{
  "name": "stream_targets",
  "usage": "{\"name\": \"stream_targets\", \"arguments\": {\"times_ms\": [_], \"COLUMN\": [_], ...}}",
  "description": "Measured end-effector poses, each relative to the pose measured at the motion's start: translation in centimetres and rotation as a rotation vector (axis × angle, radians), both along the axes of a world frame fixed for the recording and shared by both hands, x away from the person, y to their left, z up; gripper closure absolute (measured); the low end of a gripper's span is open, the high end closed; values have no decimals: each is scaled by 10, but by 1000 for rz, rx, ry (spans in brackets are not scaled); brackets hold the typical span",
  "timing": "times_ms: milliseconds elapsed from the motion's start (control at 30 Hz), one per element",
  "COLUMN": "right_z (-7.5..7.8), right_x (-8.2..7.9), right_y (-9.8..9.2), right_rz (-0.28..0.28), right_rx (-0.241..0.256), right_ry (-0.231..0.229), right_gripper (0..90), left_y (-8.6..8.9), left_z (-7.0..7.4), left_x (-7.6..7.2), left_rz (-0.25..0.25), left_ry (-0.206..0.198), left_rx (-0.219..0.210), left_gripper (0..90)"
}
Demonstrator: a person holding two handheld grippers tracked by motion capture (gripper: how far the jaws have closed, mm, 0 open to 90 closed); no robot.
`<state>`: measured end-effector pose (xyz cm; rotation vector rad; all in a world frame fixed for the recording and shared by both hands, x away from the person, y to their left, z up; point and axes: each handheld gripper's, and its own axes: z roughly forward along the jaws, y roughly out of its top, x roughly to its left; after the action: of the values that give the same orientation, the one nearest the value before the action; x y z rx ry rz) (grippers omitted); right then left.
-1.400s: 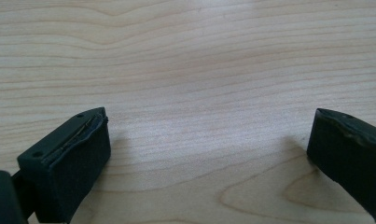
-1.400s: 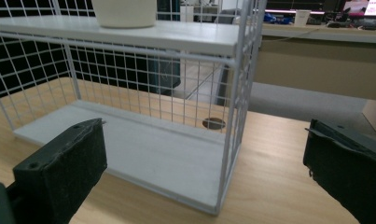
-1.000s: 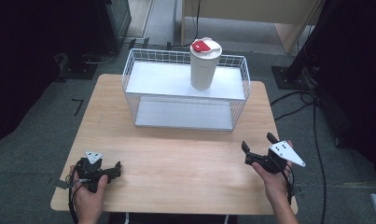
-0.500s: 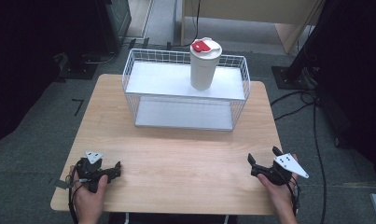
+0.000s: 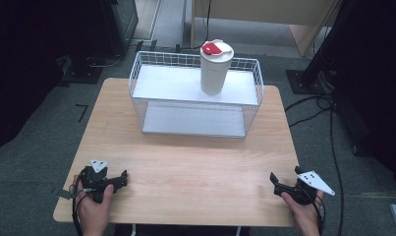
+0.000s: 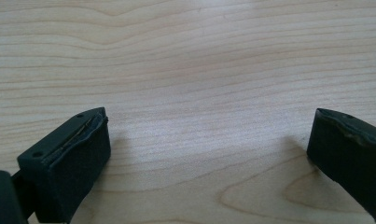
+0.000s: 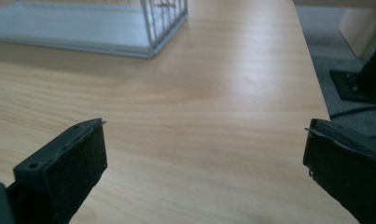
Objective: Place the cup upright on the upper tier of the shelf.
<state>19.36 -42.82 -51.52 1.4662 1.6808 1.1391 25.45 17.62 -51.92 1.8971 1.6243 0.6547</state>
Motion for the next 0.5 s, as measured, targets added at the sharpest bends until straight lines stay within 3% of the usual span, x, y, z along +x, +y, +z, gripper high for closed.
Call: {"name": "stream_targets", "arguments": {"times_ms": [133, 167, 267, 333, 367, 400, 433, 467, 500], "right_z": [-3, -5, -5, -6, -7, -7, -9, -9, -10], "right_x": [-4, -3, -4, -4, -3, -3, -2, -2, -1], "right_y": [-11, -12, -13, -12, -11, -11, -9, -9, -7], "right_rz": [-15, -30, -24, -15, -10, -10, -8, -8, 3], "right_rx": [10, -27, -42, -71, -105, -105, -121, -121, -142], "right_ry": [41, 84, 113, 145, 184, 184, 230, 230, 277], "right_gripper": [0, 0, 0, 0, 0, 0, 0, 0, 0], "left_y": [0, 0, 0, 0, 0, 0, 0, 0, 0], "left_z": [0, 0, 0, 0, 0, 0, 0, 0, 0], "left_x": [0, 0, 0, 0, 0, 0, 0, 0, 0], "left_rz": [0, 0, 0, 0, 0, 0, 0, 0, 0], "left_ry": [0, 0, 0, -1, 0, 0, -1, 0, -1], "left_rx": [0, 0, 0, 0, 0, 0, 0, 0, 0], "left_gripper": [0, 0, 0, 0, 0, 0, 0, 0, 0]}}
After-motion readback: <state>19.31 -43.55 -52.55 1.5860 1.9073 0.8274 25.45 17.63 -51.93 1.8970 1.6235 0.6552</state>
